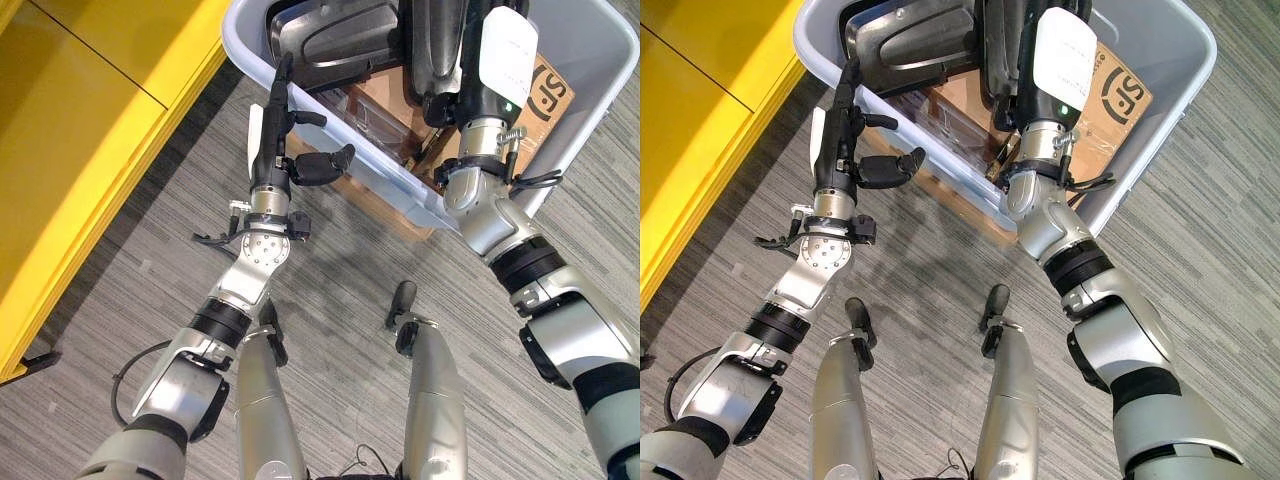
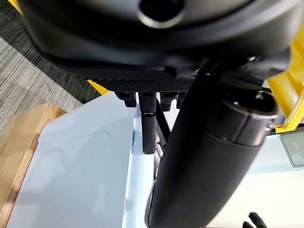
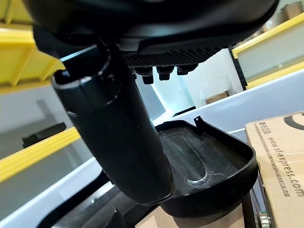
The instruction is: Move parts from the plastic box to the shelf.
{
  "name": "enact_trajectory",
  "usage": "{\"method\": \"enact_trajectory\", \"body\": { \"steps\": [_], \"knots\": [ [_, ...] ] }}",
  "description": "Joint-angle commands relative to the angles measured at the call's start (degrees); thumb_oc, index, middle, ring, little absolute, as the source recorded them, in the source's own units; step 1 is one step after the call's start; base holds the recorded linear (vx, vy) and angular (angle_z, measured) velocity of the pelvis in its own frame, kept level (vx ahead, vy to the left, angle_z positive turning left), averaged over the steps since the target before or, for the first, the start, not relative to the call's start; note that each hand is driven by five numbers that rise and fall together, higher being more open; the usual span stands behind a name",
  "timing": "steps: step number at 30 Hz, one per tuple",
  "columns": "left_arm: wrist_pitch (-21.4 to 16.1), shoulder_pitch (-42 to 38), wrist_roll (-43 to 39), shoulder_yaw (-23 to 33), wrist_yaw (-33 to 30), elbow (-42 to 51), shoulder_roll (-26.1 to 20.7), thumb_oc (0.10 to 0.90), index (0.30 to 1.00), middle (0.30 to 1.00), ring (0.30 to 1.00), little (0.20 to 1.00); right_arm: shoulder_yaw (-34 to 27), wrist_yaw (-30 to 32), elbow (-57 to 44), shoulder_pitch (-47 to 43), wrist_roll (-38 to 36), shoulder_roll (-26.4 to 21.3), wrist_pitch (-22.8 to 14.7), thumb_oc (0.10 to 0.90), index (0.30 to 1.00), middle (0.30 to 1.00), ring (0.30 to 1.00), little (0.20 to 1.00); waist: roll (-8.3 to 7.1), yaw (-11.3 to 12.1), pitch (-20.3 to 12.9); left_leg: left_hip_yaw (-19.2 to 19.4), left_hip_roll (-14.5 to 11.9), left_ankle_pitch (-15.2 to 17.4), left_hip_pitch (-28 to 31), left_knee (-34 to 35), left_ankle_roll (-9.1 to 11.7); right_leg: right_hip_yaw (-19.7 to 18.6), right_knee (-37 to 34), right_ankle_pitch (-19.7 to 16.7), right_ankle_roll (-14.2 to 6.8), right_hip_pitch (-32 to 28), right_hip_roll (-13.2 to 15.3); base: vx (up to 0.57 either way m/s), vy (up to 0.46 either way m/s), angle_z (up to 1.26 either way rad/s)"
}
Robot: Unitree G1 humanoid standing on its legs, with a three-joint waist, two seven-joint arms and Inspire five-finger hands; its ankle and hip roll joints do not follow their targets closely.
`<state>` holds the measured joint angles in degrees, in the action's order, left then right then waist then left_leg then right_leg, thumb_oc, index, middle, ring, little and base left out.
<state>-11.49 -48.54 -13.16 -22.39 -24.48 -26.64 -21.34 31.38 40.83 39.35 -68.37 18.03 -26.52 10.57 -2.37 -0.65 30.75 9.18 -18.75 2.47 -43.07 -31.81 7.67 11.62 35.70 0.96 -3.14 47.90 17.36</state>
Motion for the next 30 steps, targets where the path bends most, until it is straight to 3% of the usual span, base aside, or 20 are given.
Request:
{"method": "enact_trajectory", "body": {
  "steps": [1, 21, 30],
  "knots": [
    [-6.2, -10.2, 0.3, -3.5, 1.5, 3.3, 2.7, 0.900, 1.000, 1.000, 1.000, 1.000, 1.0, 5.0, -0.2, -10.6, 3.4, -4.5, -1.0, 0.900, 1.000, 1.000, 1.000, 1.000, 2.61, -0.1, -1.0, -0.5, -1.7, 0.1, 0.7, 2.4, 0.7, -3.5, 2.0, 6.3, -2.9, -2.6, -0.9, 0.00, 0.000, 0.00],
    [-8.3, -13.4, -2.3, -5.7, 2.9, -1.2, 1.8, 0.900, 1.000, 1.000, 1.000, 1.000, 6.8, 6.2, 10.4, -15.3, 1.5, -3.9, 1.7, 0.900, 1.000, 1.000, 1.000, 1.000, 2.39, 1.2, -1.0, -2.1, -1.7, 0.1, -3.8, 1.2, 0.4, -2.1, 2.9, 5.8, -2.7, 0.5, -0.5, 0.00, -0.011, 0.02],
    [-8.8, -14.6, -3.3, -6.5, 3.4, -3.1, 1.7, 0.900, 1.000, 1.000, 1.000, 1.000, 9.2, 4.8, 15.4, -17.8, 0.6, -3.7, 4.7, 0.900, 1.000, 1.000, 1.000, 1.000, 2.40, 1.8, -1.0, -3.0, -1.6, 0.0, -6.5, 0.3, 0.4, -1.4, 4.7, 6.5, -2.2, 2.7, -0.9, 0.01, -0.024, 0.01]
  ]
}}
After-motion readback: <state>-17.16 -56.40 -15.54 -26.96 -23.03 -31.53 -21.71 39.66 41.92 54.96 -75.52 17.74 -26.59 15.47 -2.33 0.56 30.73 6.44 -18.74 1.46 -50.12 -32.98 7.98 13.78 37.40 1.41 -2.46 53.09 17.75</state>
